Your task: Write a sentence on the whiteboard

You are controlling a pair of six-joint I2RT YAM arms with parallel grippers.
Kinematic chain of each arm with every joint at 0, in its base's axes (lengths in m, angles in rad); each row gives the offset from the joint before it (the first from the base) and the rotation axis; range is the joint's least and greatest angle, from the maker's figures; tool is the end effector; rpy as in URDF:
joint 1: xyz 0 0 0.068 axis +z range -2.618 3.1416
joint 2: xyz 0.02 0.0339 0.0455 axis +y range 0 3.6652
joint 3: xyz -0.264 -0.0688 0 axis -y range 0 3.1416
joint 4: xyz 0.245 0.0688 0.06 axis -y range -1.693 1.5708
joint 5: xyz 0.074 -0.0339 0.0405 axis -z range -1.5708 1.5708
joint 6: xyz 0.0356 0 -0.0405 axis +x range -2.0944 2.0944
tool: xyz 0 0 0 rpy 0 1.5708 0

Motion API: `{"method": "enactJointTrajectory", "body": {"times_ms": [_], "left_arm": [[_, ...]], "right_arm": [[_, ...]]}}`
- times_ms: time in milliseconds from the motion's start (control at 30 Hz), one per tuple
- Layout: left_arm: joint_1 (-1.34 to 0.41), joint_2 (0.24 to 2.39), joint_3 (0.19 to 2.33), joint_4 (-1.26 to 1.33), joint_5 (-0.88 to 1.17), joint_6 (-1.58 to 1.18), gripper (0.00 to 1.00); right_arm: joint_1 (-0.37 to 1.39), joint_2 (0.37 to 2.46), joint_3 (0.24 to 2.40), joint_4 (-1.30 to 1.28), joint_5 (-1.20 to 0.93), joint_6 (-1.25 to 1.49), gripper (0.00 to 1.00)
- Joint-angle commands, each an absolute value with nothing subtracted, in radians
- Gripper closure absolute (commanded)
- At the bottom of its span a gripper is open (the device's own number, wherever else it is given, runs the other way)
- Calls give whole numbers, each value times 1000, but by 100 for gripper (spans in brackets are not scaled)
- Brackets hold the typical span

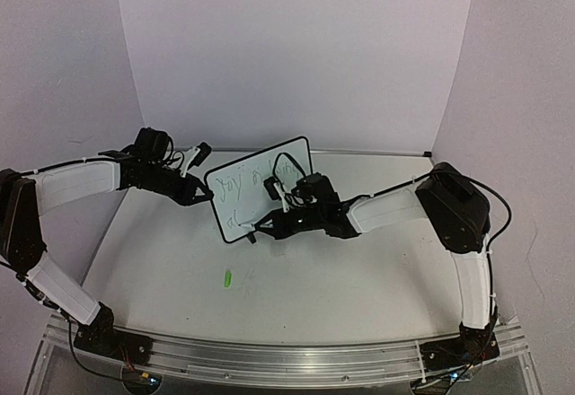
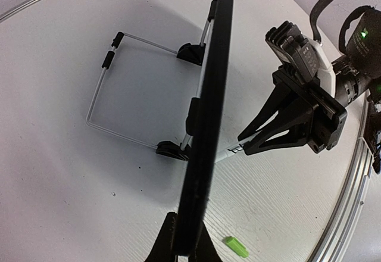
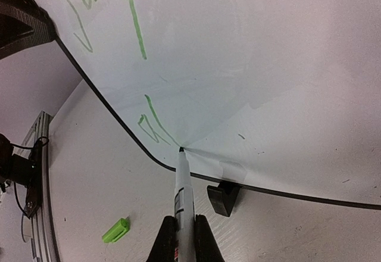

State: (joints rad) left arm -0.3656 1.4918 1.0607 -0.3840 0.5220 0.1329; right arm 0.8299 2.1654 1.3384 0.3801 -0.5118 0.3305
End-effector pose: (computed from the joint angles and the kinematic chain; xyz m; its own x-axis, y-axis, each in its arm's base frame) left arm 0.2913 -0.1305 0.2525 -0.5903 0.3490 -0.7278 0.7138 0.6467 -0.2688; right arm 0.3062 0.3605 0.1471 -0.5814 -0.2164 -0.7843 -0.7958 0.3519 0.4928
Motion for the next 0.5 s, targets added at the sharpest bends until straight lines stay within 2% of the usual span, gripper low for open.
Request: {"method": "enactJointTrajectory", "body": {"times_ms": [0,467], "left_arm": [[-365,1496,1103,-391,497,147,100],[-365,1498,1103,-391,498,147,100]], "right_arm": [[825,2114,1324,400,-455,319,100],[824,2055,1299,430,-470,318,100]]}}
